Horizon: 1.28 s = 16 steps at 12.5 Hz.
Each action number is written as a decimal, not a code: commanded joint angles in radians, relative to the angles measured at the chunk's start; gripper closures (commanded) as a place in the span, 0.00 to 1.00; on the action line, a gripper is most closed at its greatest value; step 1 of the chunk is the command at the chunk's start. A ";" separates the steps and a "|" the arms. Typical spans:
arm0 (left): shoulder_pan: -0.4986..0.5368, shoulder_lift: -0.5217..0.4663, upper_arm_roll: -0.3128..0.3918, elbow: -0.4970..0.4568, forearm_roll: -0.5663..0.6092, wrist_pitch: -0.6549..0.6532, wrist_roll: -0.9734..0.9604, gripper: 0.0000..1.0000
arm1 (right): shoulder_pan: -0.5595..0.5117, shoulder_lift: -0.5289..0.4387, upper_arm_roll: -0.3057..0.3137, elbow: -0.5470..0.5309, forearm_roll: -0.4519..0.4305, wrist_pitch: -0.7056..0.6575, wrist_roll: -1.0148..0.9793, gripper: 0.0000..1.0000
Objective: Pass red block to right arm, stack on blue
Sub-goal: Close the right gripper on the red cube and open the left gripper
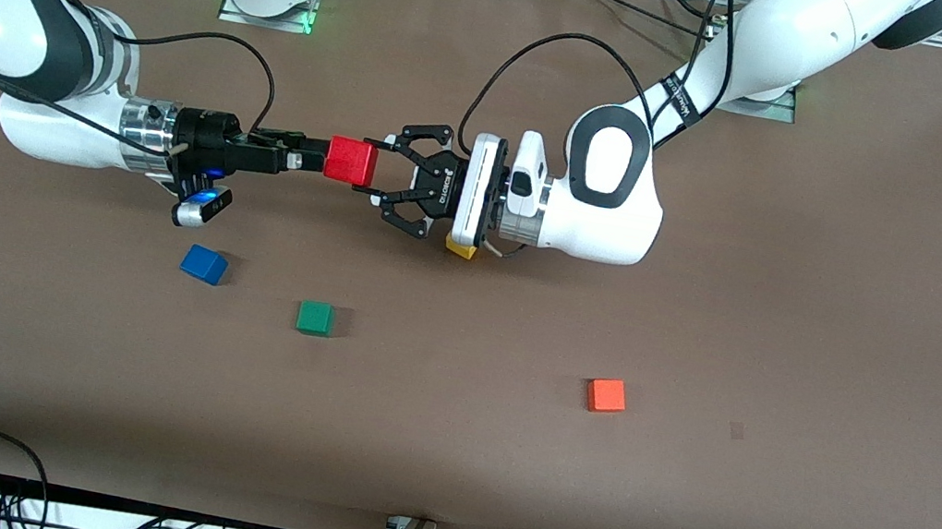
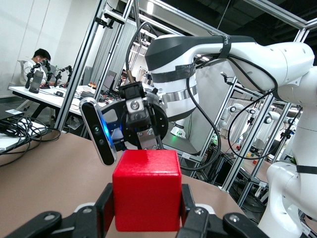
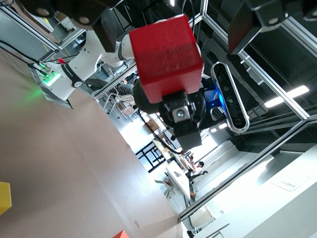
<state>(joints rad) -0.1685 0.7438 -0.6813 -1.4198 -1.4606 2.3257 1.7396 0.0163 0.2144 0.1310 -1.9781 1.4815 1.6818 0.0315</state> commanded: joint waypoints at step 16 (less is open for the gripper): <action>0.007 0.011 0.002 0.027 -0.099 -0.003 0.006 0.00 | 0.050 -0.023 0.016 -0.018 0.031 0.113 -0.076 1.00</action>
<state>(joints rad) -0.1612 0.7541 -0.6784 -1.4074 -1.5275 2.3256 1.7368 0.0676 0.2099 0.1494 -1.9834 1.4956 1.8046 -0.0356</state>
